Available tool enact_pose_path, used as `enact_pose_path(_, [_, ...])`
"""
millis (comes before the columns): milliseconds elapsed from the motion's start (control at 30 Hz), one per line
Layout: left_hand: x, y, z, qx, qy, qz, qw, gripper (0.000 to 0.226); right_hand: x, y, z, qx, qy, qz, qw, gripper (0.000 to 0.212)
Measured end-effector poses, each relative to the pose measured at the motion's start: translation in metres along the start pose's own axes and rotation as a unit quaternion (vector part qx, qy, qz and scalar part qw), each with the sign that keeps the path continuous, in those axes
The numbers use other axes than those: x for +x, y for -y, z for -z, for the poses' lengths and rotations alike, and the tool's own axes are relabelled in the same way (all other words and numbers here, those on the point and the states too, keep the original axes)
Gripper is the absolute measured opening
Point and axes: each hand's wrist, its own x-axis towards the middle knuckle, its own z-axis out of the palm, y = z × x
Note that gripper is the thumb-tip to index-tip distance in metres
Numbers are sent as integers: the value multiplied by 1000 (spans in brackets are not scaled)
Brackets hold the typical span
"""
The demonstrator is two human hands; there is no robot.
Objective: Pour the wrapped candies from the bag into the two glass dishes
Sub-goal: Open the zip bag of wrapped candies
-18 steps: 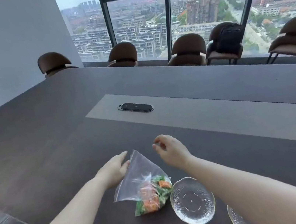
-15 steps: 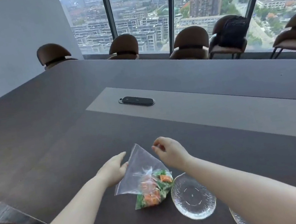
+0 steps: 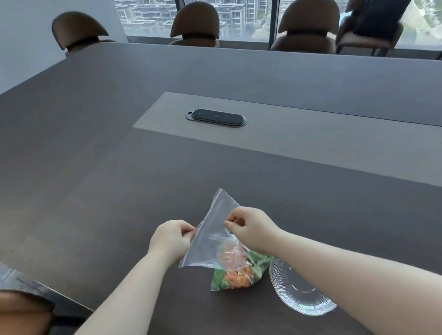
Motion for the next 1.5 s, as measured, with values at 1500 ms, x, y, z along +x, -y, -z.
enact_pose_path(1500, [-27,-91,-3,-243,94,-79,962,20,-27,-8,32,251,-66,-2,966,15])
